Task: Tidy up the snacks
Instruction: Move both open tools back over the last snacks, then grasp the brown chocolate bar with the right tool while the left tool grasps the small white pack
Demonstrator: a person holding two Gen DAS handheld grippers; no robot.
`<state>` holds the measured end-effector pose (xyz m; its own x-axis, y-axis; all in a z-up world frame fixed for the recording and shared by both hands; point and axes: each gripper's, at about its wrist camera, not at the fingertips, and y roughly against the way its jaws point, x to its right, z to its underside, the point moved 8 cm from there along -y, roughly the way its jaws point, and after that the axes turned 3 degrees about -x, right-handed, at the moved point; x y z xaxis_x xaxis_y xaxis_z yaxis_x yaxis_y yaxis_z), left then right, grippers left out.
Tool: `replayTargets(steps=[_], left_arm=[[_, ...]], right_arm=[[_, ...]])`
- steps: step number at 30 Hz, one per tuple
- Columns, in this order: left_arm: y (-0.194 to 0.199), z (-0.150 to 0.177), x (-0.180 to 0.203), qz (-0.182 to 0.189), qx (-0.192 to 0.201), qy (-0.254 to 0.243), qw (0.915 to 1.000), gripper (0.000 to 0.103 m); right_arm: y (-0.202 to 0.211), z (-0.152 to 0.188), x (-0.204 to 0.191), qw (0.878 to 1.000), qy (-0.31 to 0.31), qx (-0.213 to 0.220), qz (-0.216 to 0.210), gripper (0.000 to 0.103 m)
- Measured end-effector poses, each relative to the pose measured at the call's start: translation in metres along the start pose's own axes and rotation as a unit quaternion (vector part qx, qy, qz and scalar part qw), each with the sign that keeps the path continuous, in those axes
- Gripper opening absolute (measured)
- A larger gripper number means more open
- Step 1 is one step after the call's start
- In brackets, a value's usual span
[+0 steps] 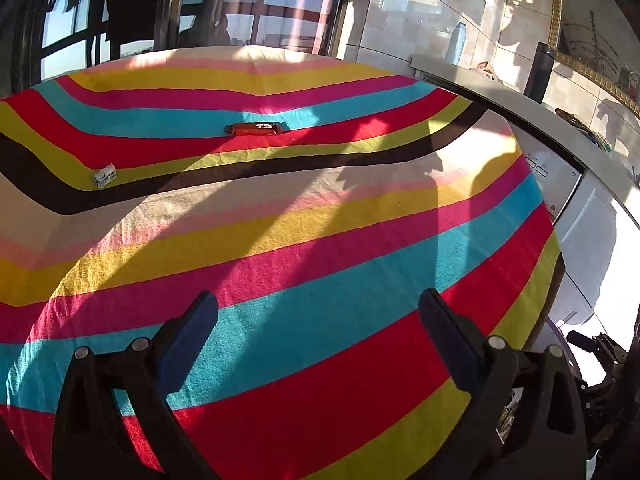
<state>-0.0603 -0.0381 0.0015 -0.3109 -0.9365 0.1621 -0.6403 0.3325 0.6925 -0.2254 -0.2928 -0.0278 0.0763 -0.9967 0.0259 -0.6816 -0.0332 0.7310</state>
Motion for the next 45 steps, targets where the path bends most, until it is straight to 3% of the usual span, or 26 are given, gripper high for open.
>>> replayTargets(steps=[6, 13, 14, 16, 19, 25, 31, 35, 37, 39, 41, 42, 45], left_arm=[[-0.022, -0.034, -0.092, -0.063, -0.005, 0.045, 0.997, 0.1], [-0.054, -0.051, -0.159, -0.129, -0.03, 0.033, 0.9906, 0.1], [-0.057, -0.05, -0.165, -0.129, -0.033, 0.037, 0.9904, 0.1], [-0.061, -0.046, -0.175, -0.093, -0.043, 0.071, 0.9922, 0.1], [-0.058, -0.045, -0.185, -0.067, -0.029, 0.106, 0.9916, 0.1], [-0.058, -0.043, -0.189, -0.046, -0.025, 0.132, 0.9898, 0.1], [-0.065, -0.041, -0.188, -0.035, -0.04, 0.144, 0.9881, 0.101], [-0.065, -0.041, -0.185, -0.035, -0.041, 0.142, 0.9885, 0.101], [-0.065, -0.041, -0.186, -0.035, -0.041, 0.141, 0.9885, 0.101], [-0.065, -0.041, -0.185, -0.034, -0.041, 0.142, 0.9884, 0.101], [-0.066, -0.042, -0.185, -0.035, -0.041, 0.142, 0.9884, 0.101], [-0.066, -0.042, -0.185, -0.035, -0.041, 0.142, 0.9884, 0.101], [-0.066, -0.041, -0.186, -0.036, -0.042, 0.141, 0.9884, 0.101]], right_arm=[[-0.033, -0.074, -0.05, 0.997, 0.078, 0.014, -0.017, 0.088], [-0.109, -0.163, -0.106, 0.985, 0.171, 0.01, -0.029, 0.088], [-0.122, -0.178, -0.112, 0.983, 0.18, 0.009, -0.037, 0.088], [-0.149, -0.208, -0.121, 0.981, 0.184, 0.006, -0.054, 0.088], [-0.192, -0.253, -0.134, 0.98, 0.183, 0.002, -0.079, 0.088], [-0.28, -0.325, -0.166, 0.968, 0.242, -0.012, -0.067, 0.086], [-0.34, -0.371, -0.185, 0.959, 0.264, -0.029, -0.099, 0.086], [-0.371, -0.387, -0.194, 0.947, 0.298, -0.053, -0.106, 0.086], [-0.379, -0.391, -0.196, 0.942, 0.302, -0.069, -0.132, 0.085], [-0.38, -0.389, -0.194, 0.937, 0.292, -0.089, -0.17, 0.072], [-0.372, -0.383, -0.191, 0.933, 0.276, -0.104, -0.204, 0.033], [-0.364, -0.378, -0.191, 0.931, 0.283, -0.104, -0.207, 0.026], [-0.337, -0.352, -0.191, 0.924, 0.306, -0.097, -0.205, 0.025]])
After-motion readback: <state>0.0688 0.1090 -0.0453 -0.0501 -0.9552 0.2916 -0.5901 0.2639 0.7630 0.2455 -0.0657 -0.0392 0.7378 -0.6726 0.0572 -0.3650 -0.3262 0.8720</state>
